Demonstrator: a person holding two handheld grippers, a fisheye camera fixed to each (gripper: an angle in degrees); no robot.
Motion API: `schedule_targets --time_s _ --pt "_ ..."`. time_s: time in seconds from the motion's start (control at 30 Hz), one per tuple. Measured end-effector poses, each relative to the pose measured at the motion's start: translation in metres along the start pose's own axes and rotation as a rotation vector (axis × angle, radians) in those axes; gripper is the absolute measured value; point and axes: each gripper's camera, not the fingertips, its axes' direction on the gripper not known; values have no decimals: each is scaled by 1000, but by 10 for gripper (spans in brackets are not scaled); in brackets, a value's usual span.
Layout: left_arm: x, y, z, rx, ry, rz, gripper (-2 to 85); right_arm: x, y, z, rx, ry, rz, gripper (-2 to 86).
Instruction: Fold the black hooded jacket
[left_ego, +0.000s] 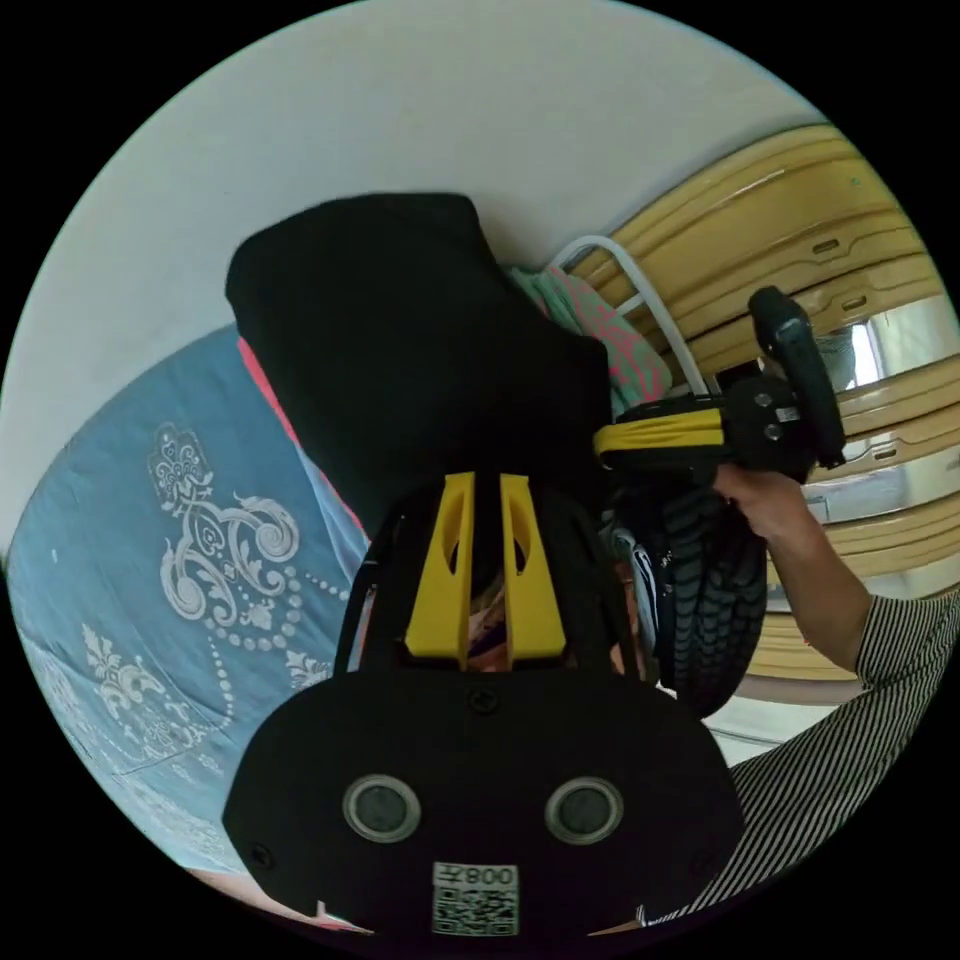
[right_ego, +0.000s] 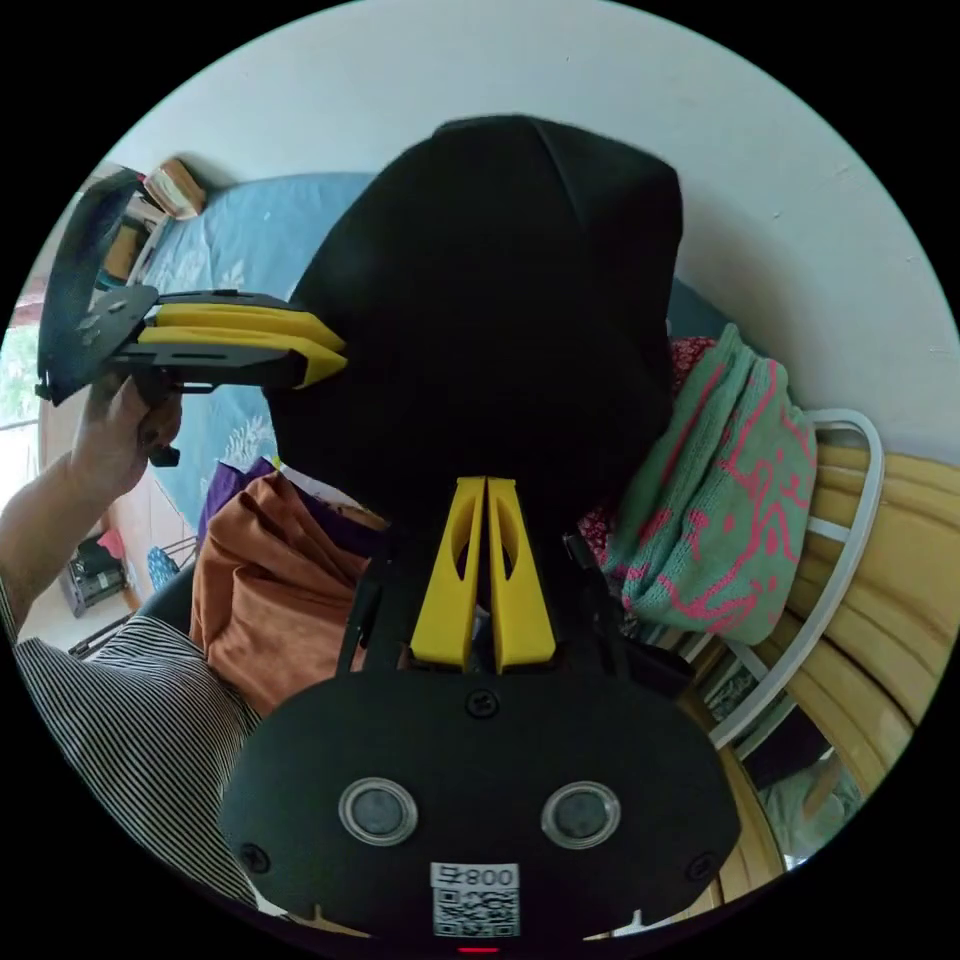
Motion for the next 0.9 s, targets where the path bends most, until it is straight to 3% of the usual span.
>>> schedule_targets --time_s 0.33,0.43,0.5,0.67,0.9 --pt "47 -13 27 28 -108 127 41 46 -29 40 -64 10 -1 2" --pt "56 -15 26 37 -137 127 42 81 -11 24 22 -75 18 3" --pt "60 -16 21 44 -143 121 42 126 20 0 172 -152 91 4" --pt "77 -12 2 98 -120 125 38 253 57 -11 397 -72 413 16" --pt "102 11 -28 145 4 158 31 380 23 44 384 -112 536 85"
